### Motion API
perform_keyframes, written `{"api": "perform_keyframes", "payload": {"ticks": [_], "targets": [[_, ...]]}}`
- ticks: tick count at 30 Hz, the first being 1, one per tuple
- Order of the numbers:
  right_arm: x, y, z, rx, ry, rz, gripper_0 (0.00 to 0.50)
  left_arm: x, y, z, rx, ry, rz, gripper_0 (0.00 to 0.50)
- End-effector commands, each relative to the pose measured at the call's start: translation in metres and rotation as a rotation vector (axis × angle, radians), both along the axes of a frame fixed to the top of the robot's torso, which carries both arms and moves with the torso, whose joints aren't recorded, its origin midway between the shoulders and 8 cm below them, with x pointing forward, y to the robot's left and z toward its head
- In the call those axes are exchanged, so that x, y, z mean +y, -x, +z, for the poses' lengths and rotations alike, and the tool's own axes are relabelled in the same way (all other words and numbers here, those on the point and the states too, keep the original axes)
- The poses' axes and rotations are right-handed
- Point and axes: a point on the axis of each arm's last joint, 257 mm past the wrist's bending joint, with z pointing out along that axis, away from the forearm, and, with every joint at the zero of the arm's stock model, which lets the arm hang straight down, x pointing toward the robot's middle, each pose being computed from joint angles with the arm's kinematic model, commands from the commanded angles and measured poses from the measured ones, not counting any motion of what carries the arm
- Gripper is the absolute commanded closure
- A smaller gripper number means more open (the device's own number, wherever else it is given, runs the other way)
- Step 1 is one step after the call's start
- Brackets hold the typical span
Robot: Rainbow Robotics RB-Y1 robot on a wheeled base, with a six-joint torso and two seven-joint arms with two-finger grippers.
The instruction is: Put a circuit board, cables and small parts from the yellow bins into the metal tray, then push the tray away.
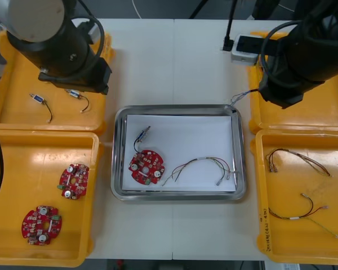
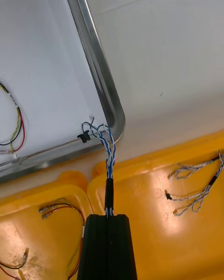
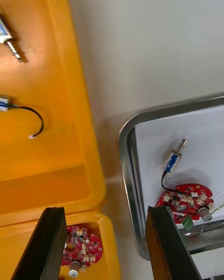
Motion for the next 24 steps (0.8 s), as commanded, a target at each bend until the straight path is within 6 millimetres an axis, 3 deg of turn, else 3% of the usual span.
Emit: {"api": "perform_keyframes", "payload": {"ticks": [1,10,19,24], "targets": [[0.052,0.000,0.008,-0.036,0.014,0.083,0.500,0.052,-0.011,0.020,-0.013,0.082,0.220,0.000],[0.093,0.001,-0.014,-0.010,0.046,0.122,0.500,0.116,-0.027,0.025,-0.003,0.147,0.429,0.000],[0.090,0.008,-0.055,0.042,0.163,0.138,0.500,0.170,-0.041,0.007,0.013,0.182,0.626,0.000],[0.095,0.003,-0.068,0.045,0.171,0.139,0.500,0.187,-0.050,-0.007,0.021,0.224,0.699,0.000]]}}
